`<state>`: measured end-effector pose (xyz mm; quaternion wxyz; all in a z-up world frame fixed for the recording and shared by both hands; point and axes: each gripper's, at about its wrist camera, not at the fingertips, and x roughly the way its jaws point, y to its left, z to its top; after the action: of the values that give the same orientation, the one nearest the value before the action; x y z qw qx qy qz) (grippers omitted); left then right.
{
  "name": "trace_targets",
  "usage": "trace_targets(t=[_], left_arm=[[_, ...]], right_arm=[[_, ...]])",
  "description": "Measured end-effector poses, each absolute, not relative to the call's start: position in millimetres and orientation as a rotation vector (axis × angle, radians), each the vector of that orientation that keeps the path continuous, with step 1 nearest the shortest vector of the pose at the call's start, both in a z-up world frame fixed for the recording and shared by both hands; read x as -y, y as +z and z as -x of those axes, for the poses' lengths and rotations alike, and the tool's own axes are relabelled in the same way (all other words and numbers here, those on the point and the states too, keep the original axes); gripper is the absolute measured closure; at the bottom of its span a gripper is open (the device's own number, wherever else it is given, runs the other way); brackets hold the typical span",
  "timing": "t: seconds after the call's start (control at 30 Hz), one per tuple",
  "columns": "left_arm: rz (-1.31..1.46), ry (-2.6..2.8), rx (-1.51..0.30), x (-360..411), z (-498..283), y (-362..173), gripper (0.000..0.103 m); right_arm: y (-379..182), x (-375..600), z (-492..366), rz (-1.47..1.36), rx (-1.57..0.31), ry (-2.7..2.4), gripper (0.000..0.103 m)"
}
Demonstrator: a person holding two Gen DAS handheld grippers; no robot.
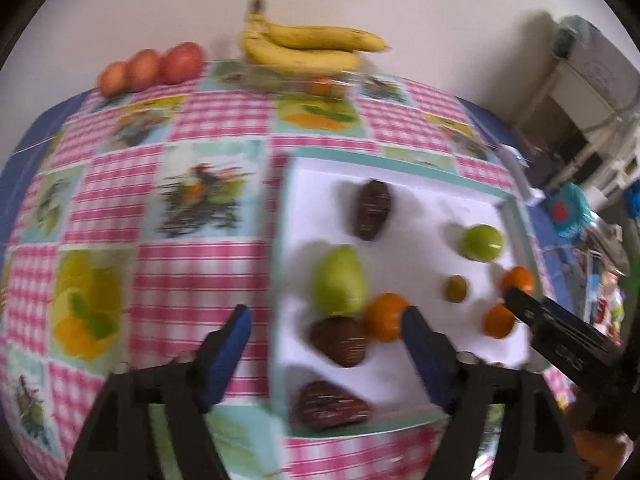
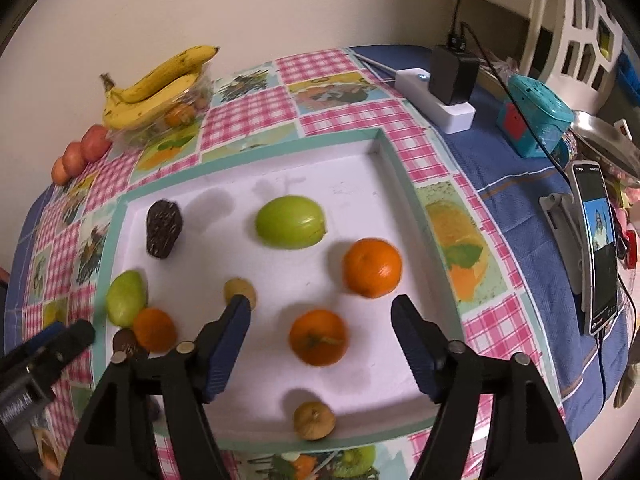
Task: Organize fruits
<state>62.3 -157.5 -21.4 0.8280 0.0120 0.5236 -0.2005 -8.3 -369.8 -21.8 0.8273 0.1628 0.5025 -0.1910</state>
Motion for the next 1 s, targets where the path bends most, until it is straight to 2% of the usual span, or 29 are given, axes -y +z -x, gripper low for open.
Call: trace_targets(t=[0.07, 0.13, 0.23, 0.63, 1.0], left_arm=[[-0.029, -0.371, -1.101, 142, -65, -24, 0.012], [-0.025, -0.315, -1.090, 126, -68, -27, 0.000], [-0.017, -0.252, -1.074, 104, -70, -31, 0.000], [-0.036, -0.246, -1.114, 87, -62, -40, 0.000], [-0.153, -0.152, -0.988, 76, -26, -11, 0.000]], right_arm=[[-24, 362, 9, -0.336, -1.075, -0.392, 0.028], [-26, 355, 10, -0.340, -1.076, -0.385, 0.016], [-28, 346, 12, -0.345, -1.066, -0.366, 0.012], [-25, 310, 21, -0.312, -1.033, -0.336, 0.012], [-15, 277, 47, -0.263, -1.022, -0.313, 0.012]])
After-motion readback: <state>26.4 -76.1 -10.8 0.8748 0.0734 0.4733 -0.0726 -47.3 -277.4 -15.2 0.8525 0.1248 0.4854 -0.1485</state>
